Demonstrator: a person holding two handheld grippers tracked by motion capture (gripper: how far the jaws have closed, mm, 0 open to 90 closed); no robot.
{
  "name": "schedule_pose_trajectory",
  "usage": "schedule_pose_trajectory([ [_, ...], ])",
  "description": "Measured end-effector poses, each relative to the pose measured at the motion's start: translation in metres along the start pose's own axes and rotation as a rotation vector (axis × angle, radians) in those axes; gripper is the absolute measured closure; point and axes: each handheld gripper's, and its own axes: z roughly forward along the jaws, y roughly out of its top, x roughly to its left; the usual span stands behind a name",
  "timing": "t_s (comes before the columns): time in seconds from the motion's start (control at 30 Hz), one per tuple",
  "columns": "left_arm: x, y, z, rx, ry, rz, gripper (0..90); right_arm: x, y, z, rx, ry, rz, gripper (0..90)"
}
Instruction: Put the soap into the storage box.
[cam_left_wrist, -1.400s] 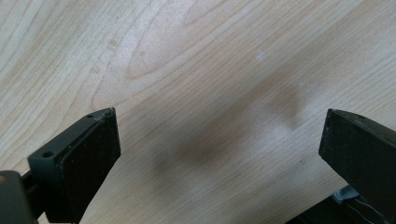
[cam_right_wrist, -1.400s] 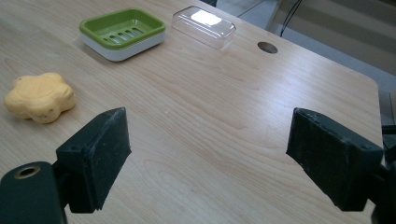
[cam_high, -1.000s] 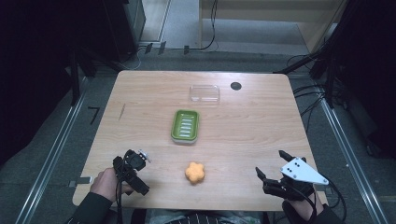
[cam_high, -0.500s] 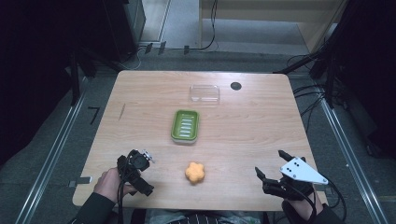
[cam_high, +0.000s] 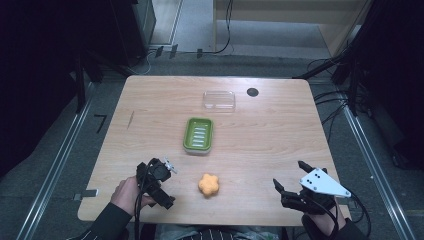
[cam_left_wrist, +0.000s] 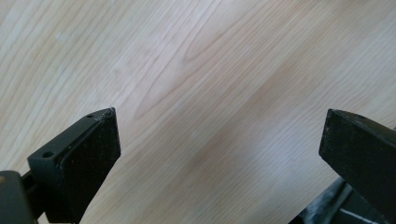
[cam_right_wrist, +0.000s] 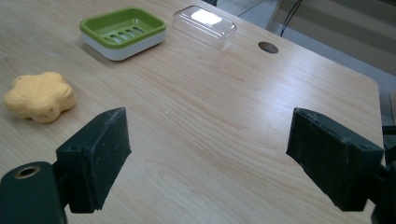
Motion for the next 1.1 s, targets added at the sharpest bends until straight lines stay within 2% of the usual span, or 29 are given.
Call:
schedule_pose_trajectory([
  [0.2, -0.008, 0.016, -0.003, -0.029, 0.007, 0.038, 0.0, 0.0, -0.001, -0.001, -0.001, -0.005, 0.004, 13.6],
  [0.33, -0.013, 0.022, -0.003, -0.032, 0.01, 0.063, 0.0, 0.0, -0.001, -0.001, -0.001, -0.007, 0.005, 13.6],
  [0.57, -0.021, 0.038, -0.002, -0.043, -0.009, 0.097, 0.0, 0.0, -0.001, -0.001, -0.001, -0.006, 0.006, 13.6],
  [0.8, -0.03, 0.052, 0.005, -0.035, -0.022, 0.141, 0.0, 0.0, -0.001, -0.001, -0.001, -0.006, 0.007, 13.6],
  [1.1, -0.04, 0.068, 0.015, -0.031, -0.038, 0.163, 0.0, 0.0, -0.001, -0.001, -0.001, -0.005, 0.008, 13.6],
])
